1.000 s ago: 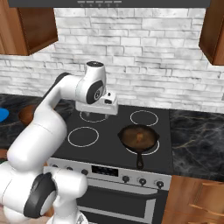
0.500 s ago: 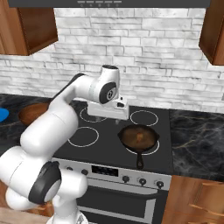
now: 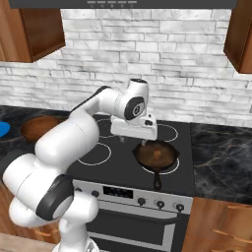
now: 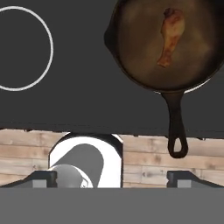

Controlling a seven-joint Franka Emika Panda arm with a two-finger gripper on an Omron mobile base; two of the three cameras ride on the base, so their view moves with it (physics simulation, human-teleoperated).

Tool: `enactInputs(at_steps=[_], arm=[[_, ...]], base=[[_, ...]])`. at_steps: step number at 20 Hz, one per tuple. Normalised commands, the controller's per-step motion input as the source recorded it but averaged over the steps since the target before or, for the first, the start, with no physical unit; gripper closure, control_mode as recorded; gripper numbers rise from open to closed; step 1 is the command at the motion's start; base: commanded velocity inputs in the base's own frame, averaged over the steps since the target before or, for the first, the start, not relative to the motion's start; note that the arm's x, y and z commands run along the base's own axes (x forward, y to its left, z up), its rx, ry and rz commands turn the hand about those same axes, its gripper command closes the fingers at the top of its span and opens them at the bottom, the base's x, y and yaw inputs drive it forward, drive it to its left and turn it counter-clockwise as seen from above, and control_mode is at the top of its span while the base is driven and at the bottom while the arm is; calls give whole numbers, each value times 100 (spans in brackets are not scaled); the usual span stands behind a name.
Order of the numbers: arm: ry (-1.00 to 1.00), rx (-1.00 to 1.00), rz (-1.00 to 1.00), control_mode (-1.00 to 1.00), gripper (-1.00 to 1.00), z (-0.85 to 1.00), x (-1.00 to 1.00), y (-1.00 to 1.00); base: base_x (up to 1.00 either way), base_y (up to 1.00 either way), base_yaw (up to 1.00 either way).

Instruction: Place the chicken drumstick on the plate and place the lemon wedge on the same plate.

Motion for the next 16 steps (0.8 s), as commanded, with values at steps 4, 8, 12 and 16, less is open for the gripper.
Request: enactInputs(at_steps=[4,8,12,16], arm=[[0,-1,0,-100,-100,-30,14,-24],[-2,-7,0,-100,-100,-36,18,-14],[0,-5,0,-100,-100,-28,30,-15],[0,-1,0,-100,-100,-21,33,-17]], base=[[0,0,0],[0,0,0],[0,0,0],[0,0,0]])
